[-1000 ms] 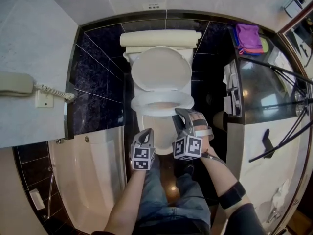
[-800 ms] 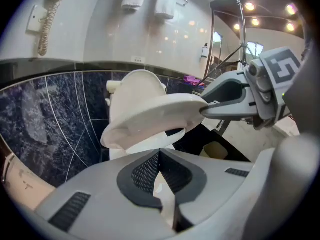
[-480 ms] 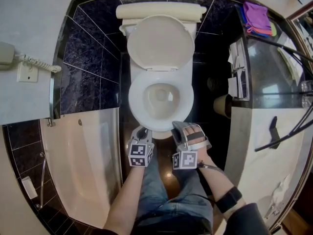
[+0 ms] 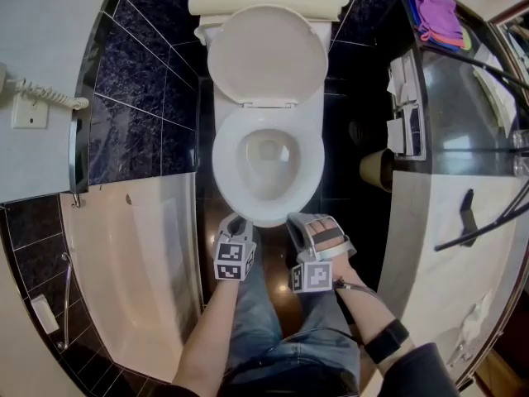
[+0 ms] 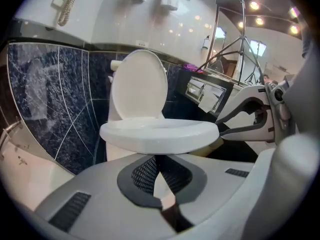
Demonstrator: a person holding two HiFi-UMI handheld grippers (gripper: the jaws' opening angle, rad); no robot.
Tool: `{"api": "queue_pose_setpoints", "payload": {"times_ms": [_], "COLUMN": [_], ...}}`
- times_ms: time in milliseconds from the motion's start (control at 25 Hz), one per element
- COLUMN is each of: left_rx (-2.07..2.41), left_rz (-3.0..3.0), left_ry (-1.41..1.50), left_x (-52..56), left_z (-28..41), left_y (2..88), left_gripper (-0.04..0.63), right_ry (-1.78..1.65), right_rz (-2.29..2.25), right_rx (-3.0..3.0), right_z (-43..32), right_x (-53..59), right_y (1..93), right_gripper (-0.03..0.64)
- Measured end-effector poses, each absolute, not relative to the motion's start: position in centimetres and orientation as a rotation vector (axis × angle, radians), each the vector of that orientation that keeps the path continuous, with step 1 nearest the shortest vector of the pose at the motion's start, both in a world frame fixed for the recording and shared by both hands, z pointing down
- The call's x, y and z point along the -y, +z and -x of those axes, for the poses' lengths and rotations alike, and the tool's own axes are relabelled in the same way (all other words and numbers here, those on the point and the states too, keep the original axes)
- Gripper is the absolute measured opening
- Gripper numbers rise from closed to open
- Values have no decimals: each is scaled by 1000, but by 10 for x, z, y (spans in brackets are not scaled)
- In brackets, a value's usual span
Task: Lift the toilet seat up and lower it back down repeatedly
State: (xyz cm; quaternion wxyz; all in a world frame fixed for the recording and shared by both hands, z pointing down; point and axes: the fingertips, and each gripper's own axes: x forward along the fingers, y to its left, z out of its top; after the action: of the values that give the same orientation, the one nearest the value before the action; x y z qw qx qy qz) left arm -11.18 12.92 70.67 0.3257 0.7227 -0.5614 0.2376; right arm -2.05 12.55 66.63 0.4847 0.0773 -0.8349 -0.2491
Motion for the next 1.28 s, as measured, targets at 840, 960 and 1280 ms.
{"api": "queue_pose_setpoints", "payload": {"times_ms": [840,960,1280], "left_rx": [1290,1275,1218], "left_rz": [-1842,-1803,-1760], "left_ry": [930,961,1025], "left_x": [-207,-219,-229], "left_z": [95,94,92], "left_y": [881,907,928], "left_gripper": [0,0,0], "right_ry": [-60,-33,12], "right_rz": [-553,-563,-571], "right_rx": [2029,2032,2037], "right_z": [-64,-62,-57], "right_x": [-126,-124,-129], "right_y": [806,819,830], "right_gripper": [21,21,21]}}
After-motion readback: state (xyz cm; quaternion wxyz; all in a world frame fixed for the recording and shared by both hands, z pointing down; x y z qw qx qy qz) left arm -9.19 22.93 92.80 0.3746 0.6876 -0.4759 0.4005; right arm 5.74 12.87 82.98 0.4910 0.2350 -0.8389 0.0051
